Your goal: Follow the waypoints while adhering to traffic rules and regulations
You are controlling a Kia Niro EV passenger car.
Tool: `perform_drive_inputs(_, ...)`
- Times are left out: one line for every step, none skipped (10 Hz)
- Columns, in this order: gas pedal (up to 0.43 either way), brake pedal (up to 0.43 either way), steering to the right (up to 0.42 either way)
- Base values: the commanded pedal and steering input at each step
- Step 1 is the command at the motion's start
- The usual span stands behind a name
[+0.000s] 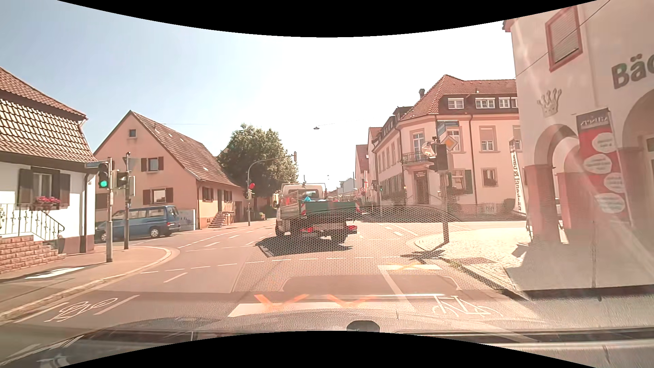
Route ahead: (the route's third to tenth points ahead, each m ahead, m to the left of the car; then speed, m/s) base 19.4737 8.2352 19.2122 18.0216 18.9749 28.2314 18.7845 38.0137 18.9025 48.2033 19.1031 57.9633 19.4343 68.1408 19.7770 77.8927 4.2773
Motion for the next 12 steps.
perform_drive_inputs(0.067,0.0,0.0)
perform_drive_inputs(0.059,0.0,0.002)
perform_drive_inputs(0.059,0.0,0.002)
perform_drive_inputs(0.059,0.0,0.003)
perform_drive_inputs(0.059,0.0,0.003)
perform_drive_inputs(0.059,0.0,0.003)
perform_drive_inputs(0.059,0.0,0.004)
perform_drive_inputs(0.047,0.0,0.005)
perform_drive_inputs(0.008,0.0,0.005)
perform_drive_inputs(0.0,0.0,0.005)
perform_drive_inputs(0.0,0.0,0.005)
perform_drive_inputs(0.0,0.0,0.006)
